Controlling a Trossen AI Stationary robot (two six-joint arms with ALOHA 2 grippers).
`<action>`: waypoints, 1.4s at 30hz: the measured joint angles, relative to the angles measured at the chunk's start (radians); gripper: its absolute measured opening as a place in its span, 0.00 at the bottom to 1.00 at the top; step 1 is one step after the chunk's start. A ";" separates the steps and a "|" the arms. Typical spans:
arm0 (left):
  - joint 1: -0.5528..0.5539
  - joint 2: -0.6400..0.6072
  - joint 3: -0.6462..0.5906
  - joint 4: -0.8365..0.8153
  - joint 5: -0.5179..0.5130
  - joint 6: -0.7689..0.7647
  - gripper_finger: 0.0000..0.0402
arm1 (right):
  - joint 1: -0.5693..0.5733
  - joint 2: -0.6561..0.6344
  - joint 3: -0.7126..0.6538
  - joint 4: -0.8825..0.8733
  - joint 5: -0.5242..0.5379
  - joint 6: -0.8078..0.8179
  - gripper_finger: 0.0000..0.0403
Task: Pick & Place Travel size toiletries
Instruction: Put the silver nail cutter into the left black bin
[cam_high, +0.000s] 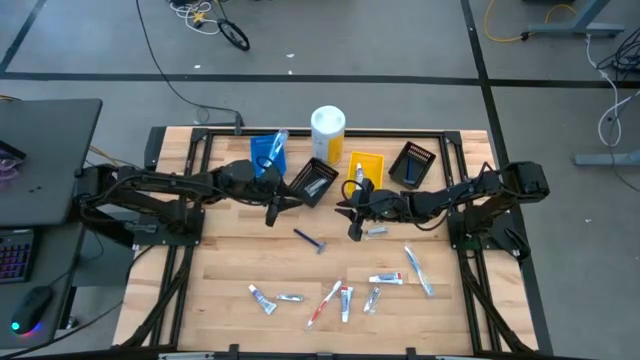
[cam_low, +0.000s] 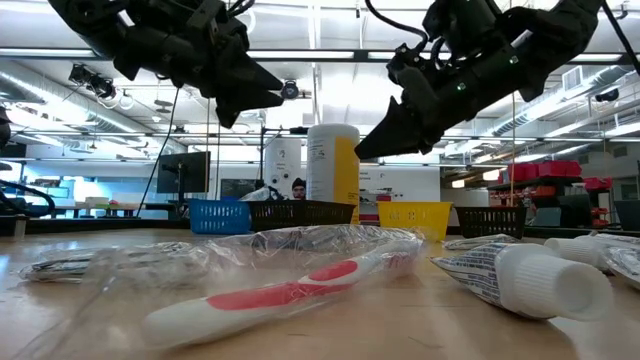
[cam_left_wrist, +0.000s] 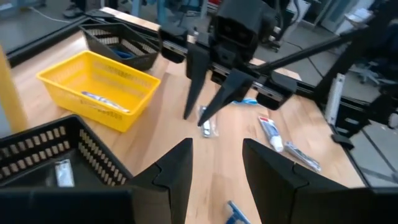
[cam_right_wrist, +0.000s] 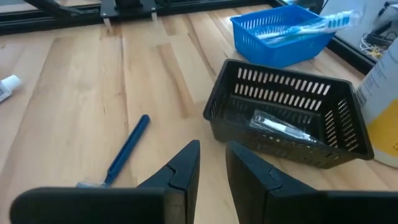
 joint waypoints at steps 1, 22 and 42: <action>0.000 0.000 0.000 0.000 -0.002 -0.008 0.37 | -0.005 0.000 0.000 0.000 -0.013 0.000 0.22; -0.037 0.021 0.000 -0.016 0.002 -0.002 0.37 | -0.033 0.000 0.000 -0.065 -0.225 -0.063 0.22; -0.540 0.268 0.103 -0.013 -0.215 -0.012 0.37 | -0.030 0.000 0.000 -0.067 -0.057 0.034 0.22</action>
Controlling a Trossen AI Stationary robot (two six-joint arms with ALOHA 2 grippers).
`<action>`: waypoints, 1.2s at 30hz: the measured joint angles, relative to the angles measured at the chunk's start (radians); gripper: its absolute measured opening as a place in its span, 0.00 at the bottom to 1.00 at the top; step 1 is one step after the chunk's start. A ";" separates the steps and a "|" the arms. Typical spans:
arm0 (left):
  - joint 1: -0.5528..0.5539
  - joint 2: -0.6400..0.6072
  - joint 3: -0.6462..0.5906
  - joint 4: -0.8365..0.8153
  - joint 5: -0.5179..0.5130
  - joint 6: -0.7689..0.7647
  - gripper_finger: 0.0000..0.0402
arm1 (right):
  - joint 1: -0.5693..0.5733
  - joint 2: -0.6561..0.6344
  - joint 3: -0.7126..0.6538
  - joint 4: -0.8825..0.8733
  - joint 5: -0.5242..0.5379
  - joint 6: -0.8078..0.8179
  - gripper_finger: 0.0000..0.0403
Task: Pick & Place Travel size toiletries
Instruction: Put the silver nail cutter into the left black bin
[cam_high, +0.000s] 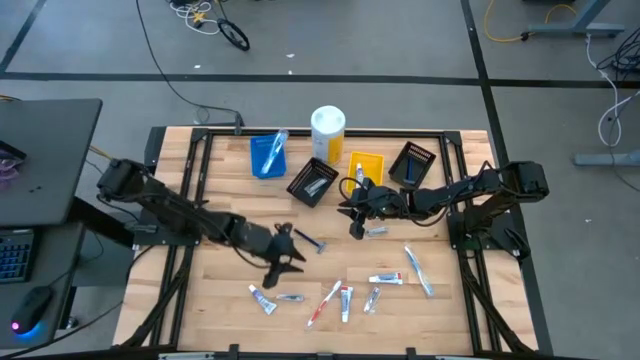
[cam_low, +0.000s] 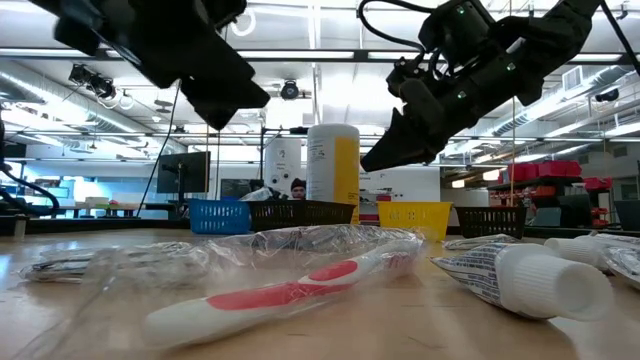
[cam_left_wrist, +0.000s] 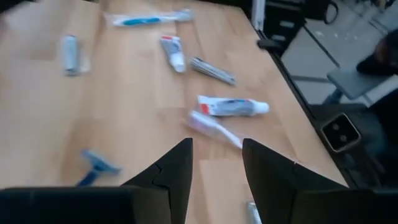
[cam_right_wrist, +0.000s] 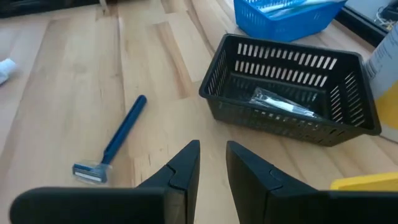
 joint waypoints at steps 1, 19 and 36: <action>-0.020 0.016 0.009 0.000 -0.008 -0.002 0.37 | 0.000 0.000 0.000 0.000 0.000 0.001 0.22; -0.278 0.315 0.121 -0.017 -0.314 -0.181 0.35 | 0.002 0.000 0.000 0.008 -0.001 0.002 0.22; -0.291 0.348 0.120 -0.122 -0.275 -0.236 0.35 | 0.002 0.000 0.000 0.008 0.000 -0.007 0.22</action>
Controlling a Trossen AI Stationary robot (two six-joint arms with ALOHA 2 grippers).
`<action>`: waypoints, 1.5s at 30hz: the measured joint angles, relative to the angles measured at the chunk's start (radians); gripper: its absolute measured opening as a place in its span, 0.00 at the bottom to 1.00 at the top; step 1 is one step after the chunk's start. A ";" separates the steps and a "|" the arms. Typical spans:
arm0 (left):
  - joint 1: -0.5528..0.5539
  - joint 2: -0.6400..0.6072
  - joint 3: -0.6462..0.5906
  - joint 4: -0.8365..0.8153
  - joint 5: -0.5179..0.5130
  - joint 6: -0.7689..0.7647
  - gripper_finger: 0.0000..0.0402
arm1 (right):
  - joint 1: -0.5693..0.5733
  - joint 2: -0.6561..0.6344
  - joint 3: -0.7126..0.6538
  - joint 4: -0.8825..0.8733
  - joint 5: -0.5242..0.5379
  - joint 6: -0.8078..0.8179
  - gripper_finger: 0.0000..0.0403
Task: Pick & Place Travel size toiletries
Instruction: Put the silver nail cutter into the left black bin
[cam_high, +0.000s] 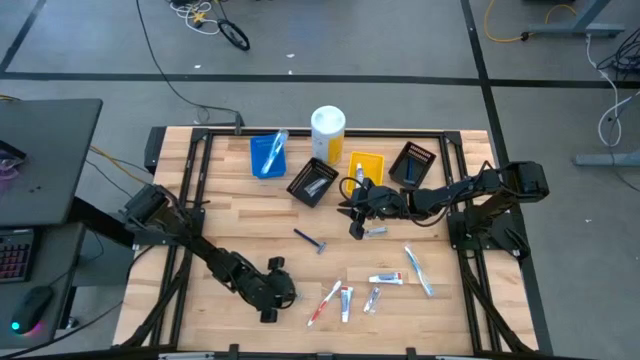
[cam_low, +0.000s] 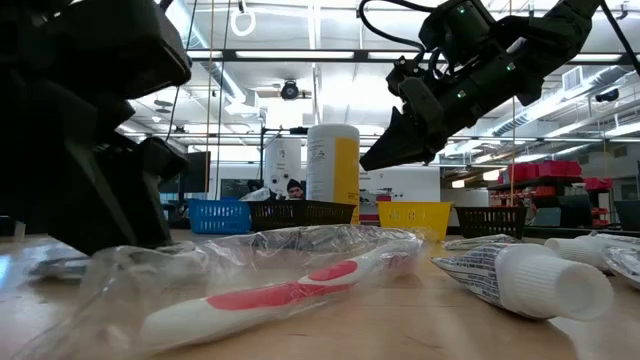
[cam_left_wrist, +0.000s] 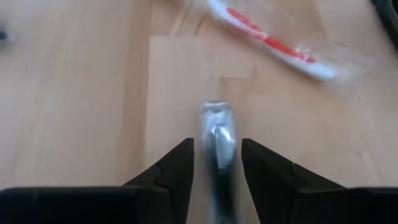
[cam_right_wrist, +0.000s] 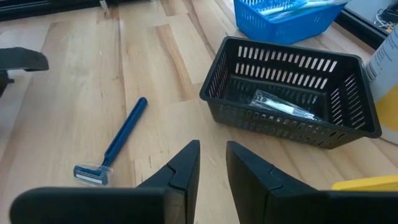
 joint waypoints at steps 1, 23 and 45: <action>0.000 0.012 0.003 0.008 0.001 -0.005 0.35 | 0.000 0.000 0.000 0.000 0.000 0.000 0.22; 0.018 -0.022 -0.004 -0.012 -0.174 0.051 0.15 | -0.009 0.000 0.000 0.004 0.041 -0.053 0.22; 0.619 -0.219 -0.001 -0.003 -0.124 0.414 0.18 | -0.013 0.000 0.000 -0.015 -0.079 -0.013 0.23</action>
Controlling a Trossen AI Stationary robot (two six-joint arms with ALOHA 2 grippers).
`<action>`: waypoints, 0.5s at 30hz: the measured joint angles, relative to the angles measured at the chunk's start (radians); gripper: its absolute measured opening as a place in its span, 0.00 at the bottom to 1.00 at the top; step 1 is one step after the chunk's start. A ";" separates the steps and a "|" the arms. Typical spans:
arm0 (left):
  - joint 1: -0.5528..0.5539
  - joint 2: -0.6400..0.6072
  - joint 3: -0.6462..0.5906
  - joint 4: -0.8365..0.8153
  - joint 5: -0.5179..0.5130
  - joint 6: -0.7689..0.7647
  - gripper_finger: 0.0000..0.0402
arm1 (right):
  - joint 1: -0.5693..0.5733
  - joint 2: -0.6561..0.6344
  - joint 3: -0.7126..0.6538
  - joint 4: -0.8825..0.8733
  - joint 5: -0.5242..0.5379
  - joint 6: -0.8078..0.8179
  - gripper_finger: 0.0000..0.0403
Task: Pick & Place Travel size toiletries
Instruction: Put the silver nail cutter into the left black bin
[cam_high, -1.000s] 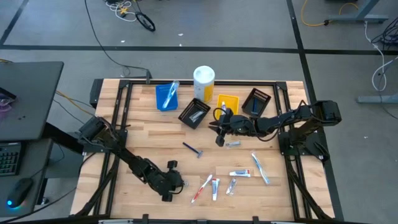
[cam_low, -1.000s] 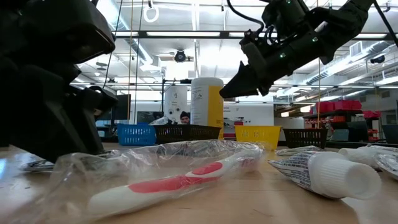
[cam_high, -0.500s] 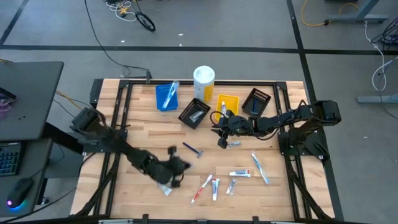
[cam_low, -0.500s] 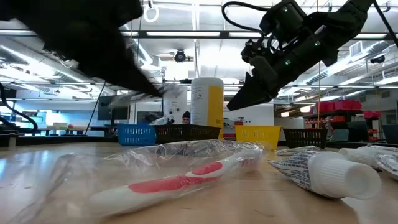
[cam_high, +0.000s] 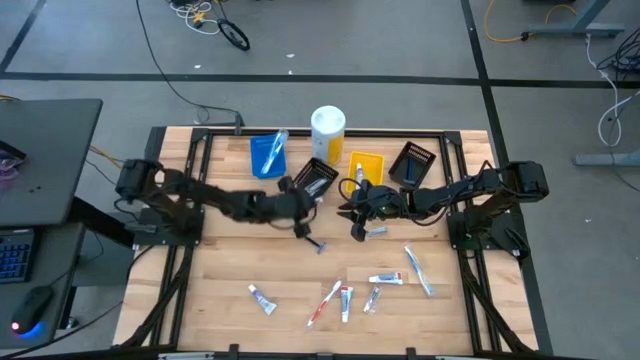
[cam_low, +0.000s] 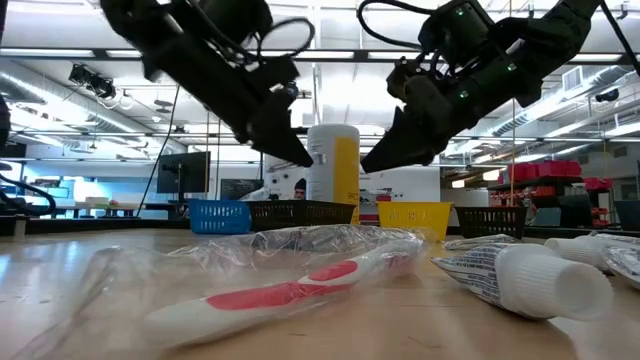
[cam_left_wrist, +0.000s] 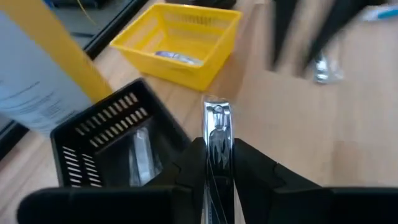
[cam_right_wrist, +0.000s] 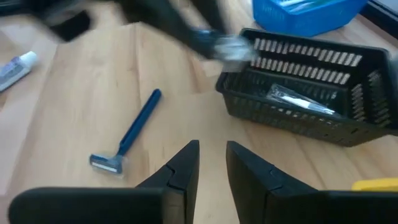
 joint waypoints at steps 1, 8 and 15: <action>0.033 0.000 0.000 0.008 0.021 -0.002 0.18 | -0.001 0.000 0.000 0.000 -0.002 -0.006 0.23; 0.206 0.000 0.000 0.021 0.198 0.004 0.19 | -0.019 0.000 0.000 0.004 -0.001 -0.014 0.29; 0.282 0.000 0.000 0.021 0.249 0.001 0.21 | -0.042 0.000 0.000 0.006 -0.001 -0.014 0.36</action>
